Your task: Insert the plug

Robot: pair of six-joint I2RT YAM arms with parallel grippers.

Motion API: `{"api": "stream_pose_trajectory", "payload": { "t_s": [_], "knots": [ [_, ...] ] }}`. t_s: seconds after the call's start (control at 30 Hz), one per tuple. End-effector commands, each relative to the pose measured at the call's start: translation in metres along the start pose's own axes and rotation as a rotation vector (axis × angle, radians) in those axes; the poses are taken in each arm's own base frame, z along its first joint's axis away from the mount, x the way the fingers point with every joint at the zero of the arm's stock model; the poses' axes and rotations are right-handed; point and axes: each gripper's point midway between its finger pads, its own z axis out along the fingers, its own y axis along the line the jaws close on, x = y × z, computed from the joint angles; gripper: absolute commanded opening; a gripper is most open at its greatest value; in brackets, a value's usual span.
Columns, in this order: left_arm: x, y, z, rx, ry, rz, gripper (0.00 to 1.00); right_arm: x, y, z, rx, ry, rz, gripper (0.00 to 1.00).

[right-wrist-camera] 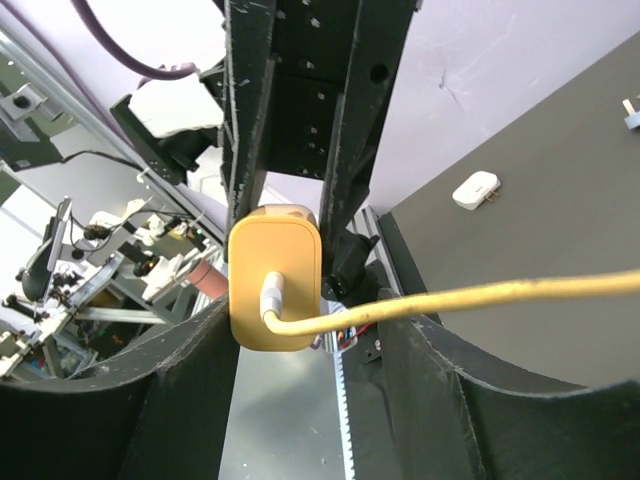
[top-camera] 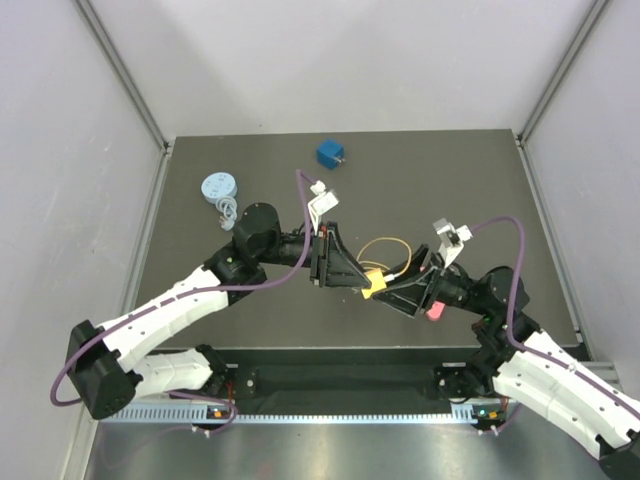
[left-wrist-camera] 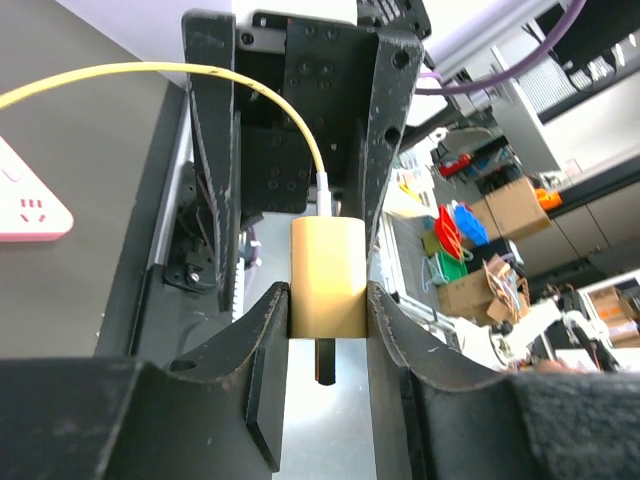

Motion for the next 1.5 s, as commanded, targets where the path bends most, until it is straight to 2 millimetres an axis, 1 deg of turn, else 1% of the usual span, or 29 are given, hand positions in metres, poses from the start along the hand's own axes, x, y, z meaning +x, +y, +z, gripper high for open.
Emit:
{"api": "stream_pose_trajectory", "payload": {
  "t_s": [0.0,0.33,0.37,0.4,0.47,0.5,0.57,0.6,0.63,0.7,0.8,0.83,0.87,0.9,0.93,0.97,1.03,1.07,1.1,1.13,1.17,1.2,1.23,1.27,1.3,1.33,1.4,1.43,1.47],
  "knots": [
    [-0.006,-0.016,0.0,0.076,0.008,0.074,0.0,-0.011,0.013,-0.002,-0.032,-0.024,-0.067,0.55],
    [-0.003,-0.012,0.002,0.078,0.03,0.068,0.0,-0.023,0.013,0.001,0.012,-0.02,-0.106,0.54],
    [-0.003,-0.013,0.002,0.081,0.03,0.069,0.0,-0.024,0.014,0.002,0.009,-0.022,-0.11,0.51],
    [-0.003,-0.013,0.002,0.081,0.03,0.069,0.0,-0.024,0.014,0.002,0.005,-0.022,-0.112,0.43],
    [-0.003,-0.012,0.002,0.078,0.031,0.067,0.0,-0.025,0.013,0.002,0.012,-0.025,-0.116,0.33],
    [-0.004,-0.012,0.002,0.074,0.027,0.066,0.0,-0.025,0.012,0.002,0.017,-0.025,-0.118,0.24],
    [-0.005,-0.007,0.001,0.05,0.025,0.056,0.09,-0.025,0.01,0.002,0.024,-0.025,-0.136,0.16],
    [-0.008,0.0,0.001,0.02,0.016,0.048,0.22,-0.024,0.007,0.002,0.037,-0.016,-0.141,0.07],
    [-0.012,0.002,0.0,0.008,0.001,0.053,0.29,-0.023,0.005,0.002,0.047,-0.013,-0.146,0.01],
    [-0.017,0.008,-0.004,-0.019,-0.021,0.041,0.41,-0.022,-0.003,0.001,0.082,-0.007,-0.145,0.0],
    [-0.03,0.017,-0.012,-0.047,-0.067,0.023,0.49,-0.02,-0.006,0.002,0.089,0.011,-0.167,0.0],
    [-0.036,0.02,-0.016,-0.055,-0.082,0.006,0.62,-0.02,-0.009,0.002,0.114,0.024,-0.178,0.0],
    [-0.039,0.021,-0.019,-0.058,-0.091,0.005,0.79,-0.024,-0.017,0.001,0.162,0.015,-0.186,0.0],
    [-0.042,0.025,-0.021,-0.068,-0.101,0.001,0.82,-0.025,-0.024,0.0,0.201,0.021,-0.196,0.0],
    [-0.048,0.032,-0.027,-0.092,-0.124,-0.004,0.83,-0.022,-0.038,-0.003,0.275,0.062,-0.208,0.0],
    [-0.051,0.035,-0.031,-0.111,-0.143,-0.002,0.84,-0.027,-0.053,-0.006,0.36,0.055,-0.219,0.0],
    [-0.057,0.062,-0.045,-0.236,-0.177,-0.01,0.84,-0.034,-0.081,-0.009,0.506,0.091,-0.253,0.0],
    [-0.066,0.086,-0.055,-0.376,-0.244,-0.018,0.84,-0.037,-0.104,-0.018,0.636,0.102,-0.255,0.0],
    [-0.067,0.117,-0.075,-0.577,-0.284,-0.026,0.85,-0.048,-0.127,-0.018,0.727,0.122,-0.261,0.0],
    [-0.057,0.12,-0.079,-0.605,-0.25,-0.038,0.85,-0.057,-0.137,-0.016,0.76,0.121,-0.258,0.0],
    [-0.066,0.145,-0.101,-0.783,-0.33,-0.032,0.84,-0.063,-0.144,-0.009,0.756,0.137,-0.243,0.0],
    [-0.064,0.155,-0.113,-0.86,-0.346,-0.042,0.85,-0.074,-0.151,-0.004,0.762,0.142,-0.237,0.0],
    [-0.058,0.162,-0.124,-0.931,-0.341,-0.041,0.85,-0.103,-0.167,0.005,0.792,0.126,-0.251,0.0],
    [-0.058,0.168,-0.135,-0.996,-0.36,-0.031,0.85,-0.118,-0.174,0.01,0.804,0.122,-0.262,0.0],
    [-0.056,0.172,-0.141,-1.03,-0.36,-0.027,0.85,-0.162,-0.163,0.025,0.79,0.06,-0.316,0.0],
    [-0.054,0.172,-0.146,-1.053,-0.351,-0.006,0.85,-0.177,-0.193,0.024,0.844,0.079,-0.326,0.0],
    [-0.051,0.177,-0.154,-1.098,-0.351,0.013,0.86,-0.216,-0.21,0.024,0.914,0.054,-0.36,0.0],
    [-0.05,0.178,-0.156,-1.108,-0.342,0.03,0.86,-0.261,-0.218,0.024,0.954,-0.003,-0.413,0.0],
    [-0.048,0.178,-0.158,-1.112,-0.338,0.036,0.86,-0.281,-0.222,0.02,0.987,-0.025,-0.435,0.0]
  ]
}}
